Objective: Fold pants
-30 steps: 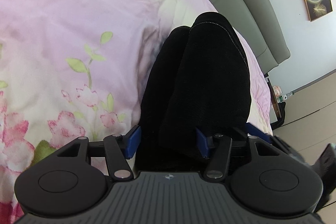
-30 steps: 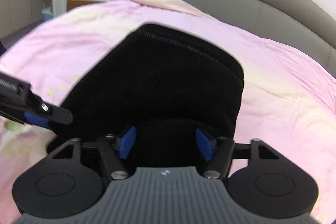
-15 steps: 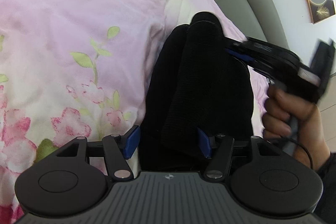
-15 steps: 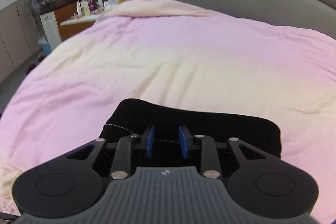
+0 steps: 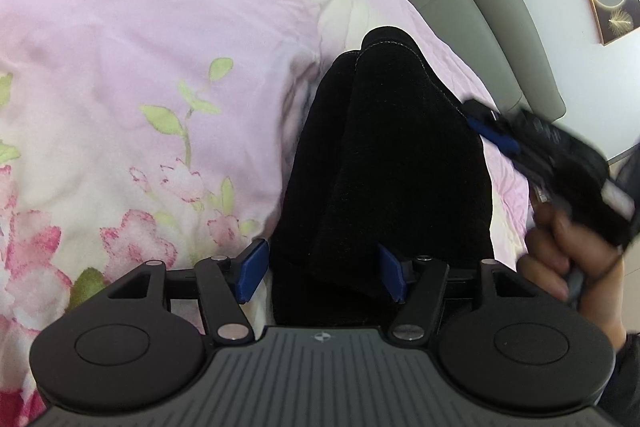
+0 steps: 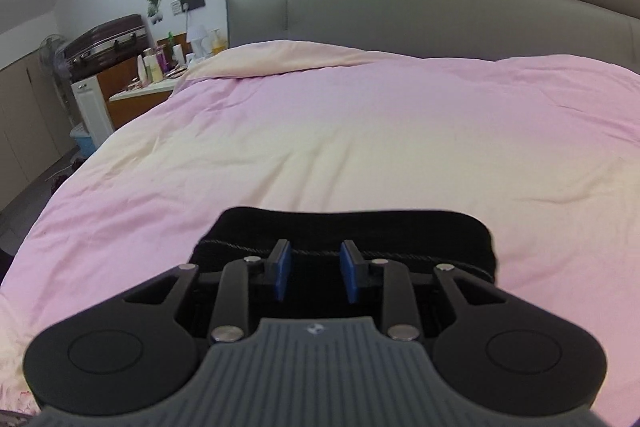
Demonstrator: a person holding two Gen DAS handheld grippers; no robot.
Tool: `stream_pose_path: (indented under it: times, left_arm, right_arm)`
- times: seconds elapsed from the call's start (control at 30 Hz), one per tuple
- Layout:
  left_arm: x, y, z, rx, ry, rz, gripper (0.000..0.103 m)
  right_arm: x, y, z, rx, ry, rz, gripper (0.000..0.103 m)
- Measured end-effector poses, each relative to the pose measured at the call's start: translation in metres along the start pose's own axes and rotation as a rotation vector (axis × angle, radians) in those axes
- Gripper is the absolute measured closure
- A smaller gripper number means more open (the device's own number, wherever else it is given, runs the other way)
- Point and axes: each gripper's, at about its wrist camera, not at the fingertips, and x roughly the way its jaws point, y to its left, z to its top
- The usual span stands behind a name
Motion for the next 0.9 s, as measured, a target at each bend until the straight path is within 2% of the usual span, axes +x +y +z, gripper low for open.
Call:
stream_pose_path:
  times: [0.13,0.23,0.3,0.4,0.5,0.6,0.63,0.67,0.7,0.77,0.8,0.83,0.9]
  left_arm:
    - [0.0,-0.004,-0.003,0.005,0.001,0.006,0.032]
    - [-0.002,-0.004,-0.004,0.02,0.006,0.011,0.032]
    - [-0.002,-0.006,-0.007,0.029,0.006,0.017,0.032]
    - [-0.002,-0.006,-0.008,0.023,0.0,0.03,0.032]
    - [-0.002,-0.01,-0.009,0.039,0.007,0.035,0.032]
    - [-0.005,-0.018,-0.008,0.096,-0.004,0.066,0.031]
    - [-0.008,-0.021,-0.007,0.117,-0.004,0.073,0.03]
    - [-0.011,-0.026,-0.004,0.134,-0.003,0.078,0.03]
    - [-0.016,-0.031,0.002,0.149,-0.002,0.079,0.029]
    - [-0.028,-0.044,0.015,0.176,-0.019,0.061,0.022]
    - [-0.035,-0.049,0.022,0.188,-0.037,0.047,0.013]
    - [-0.04,-0.053,0.03,0.192,-0.053,0.033,0.011]
    - [-0.043,-0.057,0.042,0.201,-0.041,0.022,0.011]
  right_arm:
    - [-0.038,-0.022,-0.053,0.04,0.042,-0.007,0.08]
    - [-0.071,-0.022,-0.093,0.046,0.02,-0.028,0.08]
    - [-0.091,-0.024,-0.107,0.086,0.005,-0.032,0.08]
    - [-0.107,-0.035,-0.13,0.191,0.096,-0.008,0.079]
    - [-0.114,-0.034,-0.157,0.162,0.167,0.002,0.08]
    - [-0.123,-0.031,-0.16,0.159,0.232,0.034,0.078]
    - [-0.127,-0.033,-0.16,0.178,0.244,0.044,0.072]
    - [-0.132,-0.036,-0.158,0.189,0.236,0.052,0.068]
    - [-0.139,-0.039,-0.155,0.196,0.215,0.061,0.059]
    - [-0.15,-0.047,-0.147,0.222,0.18,0.089,0.054]
    - [-0.156,-0.053,-0.142,0.24,0.157,0.102,0.049]
    - [-0.16,-0.058,-0.137,0.251,0.133,0.104,0.042]
    - [-0.165,-0.067,-0.126,0.273,0.095,0.112,0.042]
